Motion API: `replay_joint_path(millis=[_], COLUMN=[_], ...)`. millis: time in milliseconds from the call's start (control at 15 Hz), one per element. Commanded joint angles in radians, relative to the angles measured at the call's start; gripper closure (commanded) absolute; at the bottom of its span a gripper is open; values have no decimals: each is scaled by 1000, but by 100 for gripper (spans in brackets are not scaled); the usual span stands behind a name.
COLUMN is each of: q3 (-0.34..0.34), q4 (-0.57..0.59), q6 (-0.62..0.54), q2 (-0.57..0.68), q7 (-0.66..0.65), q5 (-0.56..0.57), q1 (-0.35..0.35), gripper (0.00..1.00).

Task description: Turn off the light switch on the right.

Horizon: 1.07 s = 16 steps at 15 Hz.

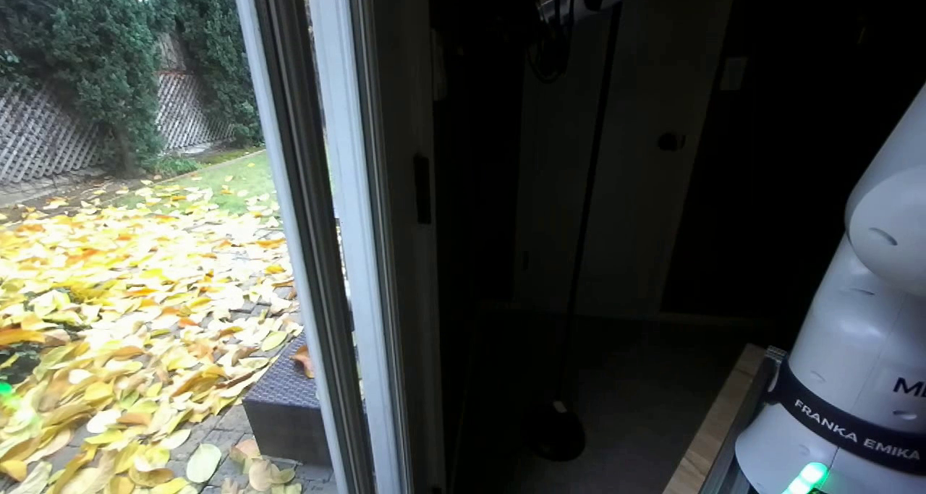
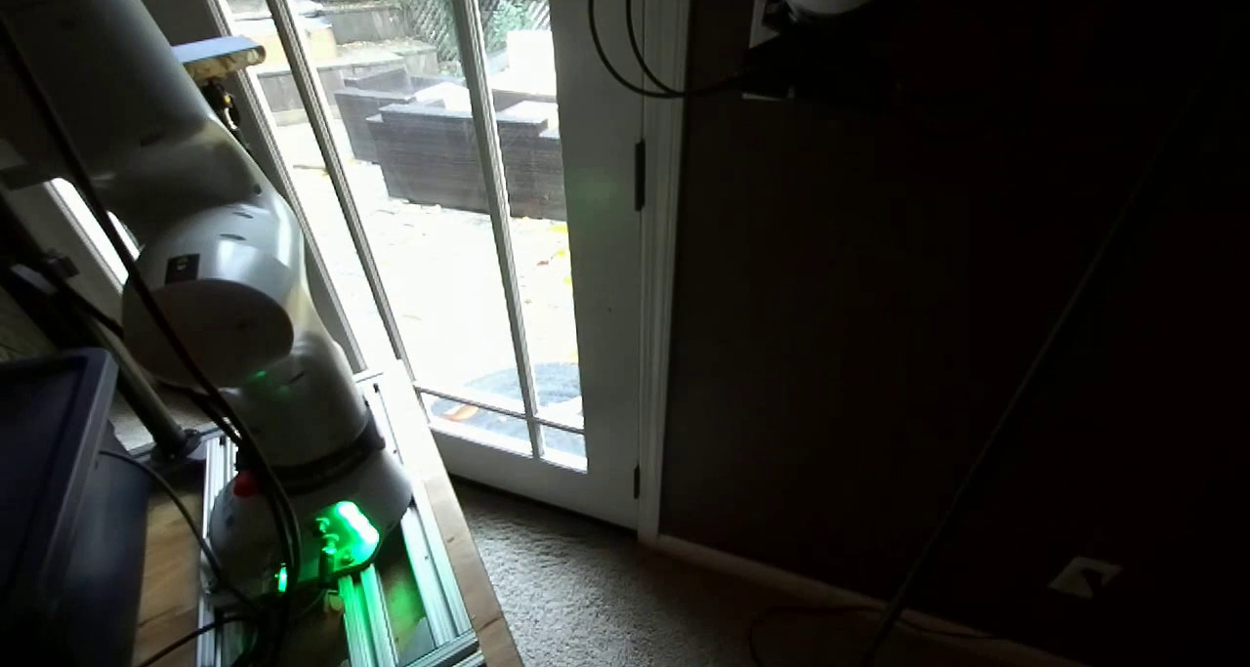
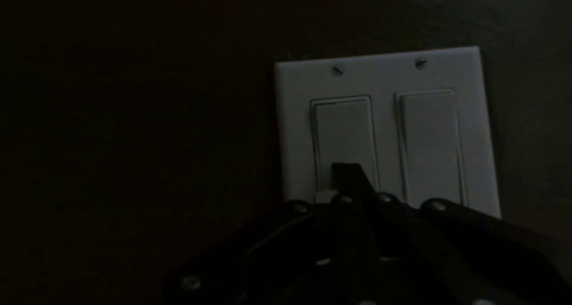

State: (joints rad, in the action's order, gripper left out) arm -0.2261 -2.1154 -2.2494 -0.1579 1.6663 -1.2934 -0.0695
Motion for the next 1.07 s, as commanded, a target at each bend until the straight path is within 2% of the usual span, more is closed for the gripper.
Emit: replay_joint_path(millis=[0, 333, 467, 533, 667, 800, 867, 1000], q3=[45, 61, 73, 73, 63, 66, 44, 17], q4=[21, -7, -38, -54, -86, -126, -136, -148], q6=[-12, -55, -118, -117, -54, -45, 8, 96], q2=[29, -19, -53, -67, -98, -138, -158, -195], q7=[35, -87, -156, -216, -354, -472, -531, -630], q5=[-49, 101, 218, 296, 466, 621, 689, 768], q1=[-4, -35, -50, -58, -75, -108, -108, -117], gripper=[100, 100, 100, 77, 67, 53, 46, 32])
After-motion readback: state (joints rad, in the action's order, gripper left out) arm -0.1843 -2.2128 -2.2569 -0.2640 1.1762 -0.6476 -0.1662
